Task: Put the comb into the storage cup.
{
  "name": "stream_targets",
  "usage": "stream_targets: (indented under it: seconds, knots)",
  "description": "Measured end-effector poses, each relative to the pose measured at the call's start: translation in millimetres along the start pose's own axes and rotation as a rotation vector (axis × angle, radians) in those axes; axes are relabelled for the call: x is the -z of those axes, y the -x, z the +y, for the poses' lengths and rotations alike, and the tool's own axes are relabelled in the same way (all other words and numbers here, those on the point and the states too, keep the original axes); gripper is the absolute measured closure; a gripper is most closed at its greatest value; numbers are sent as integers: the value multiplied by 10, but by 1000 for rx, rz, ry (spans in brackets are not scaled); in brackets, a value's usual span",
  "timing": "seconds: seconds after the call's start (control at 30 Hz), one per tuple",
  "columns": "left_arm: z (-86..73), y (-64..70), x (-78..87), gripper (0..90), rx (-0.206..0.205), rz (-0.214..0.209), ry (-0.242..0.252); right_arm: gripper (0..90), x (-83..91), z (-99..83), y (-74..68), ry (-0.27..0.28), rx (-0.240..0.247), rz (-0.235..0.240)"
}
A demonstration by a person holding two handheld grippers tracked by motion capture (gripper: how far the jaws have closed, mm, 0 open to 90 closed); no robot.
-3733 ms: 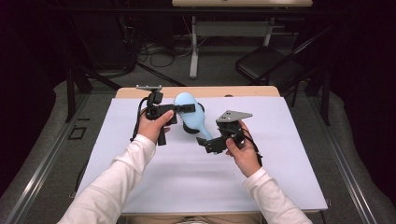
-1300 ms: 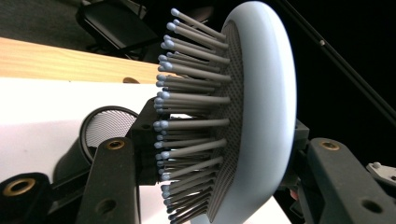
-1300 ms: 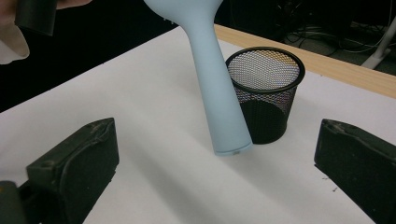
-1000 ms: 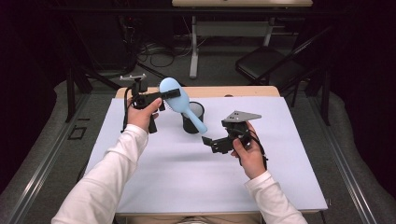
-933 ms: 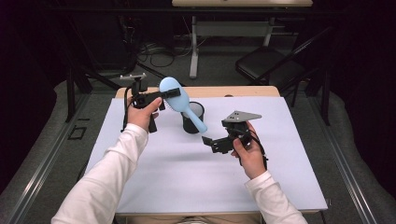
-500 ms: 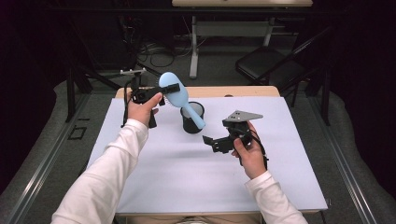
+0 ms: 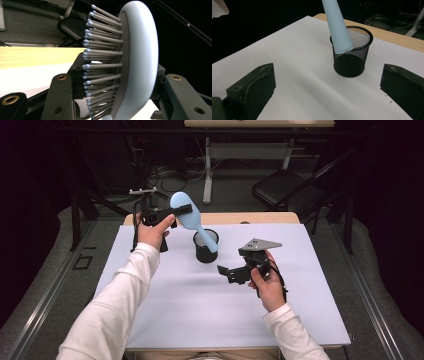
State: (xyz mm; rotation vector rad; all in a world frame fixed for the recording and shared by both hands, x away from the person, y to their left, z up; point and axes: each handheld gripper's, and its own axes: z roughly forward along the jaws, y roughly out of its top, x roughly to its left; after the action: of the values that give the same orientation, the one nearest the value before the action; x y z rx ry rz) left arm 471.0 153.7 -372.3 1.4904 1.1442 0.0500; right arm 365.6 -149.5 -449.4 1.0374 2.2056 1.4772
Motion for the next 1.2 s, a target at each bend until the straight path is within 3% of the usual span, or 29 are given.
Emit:
stream_targets:
  seconds: [0.67, 1.2]
  knots:
    - [101, -97, 8, 492, -11, 77, 63, 0, -10, -9, -9, -5, 2, 0]
    - [109, -102, 6, 490, -33, 114, 78, 0, -13, -10, -9, -5, 5, 0]
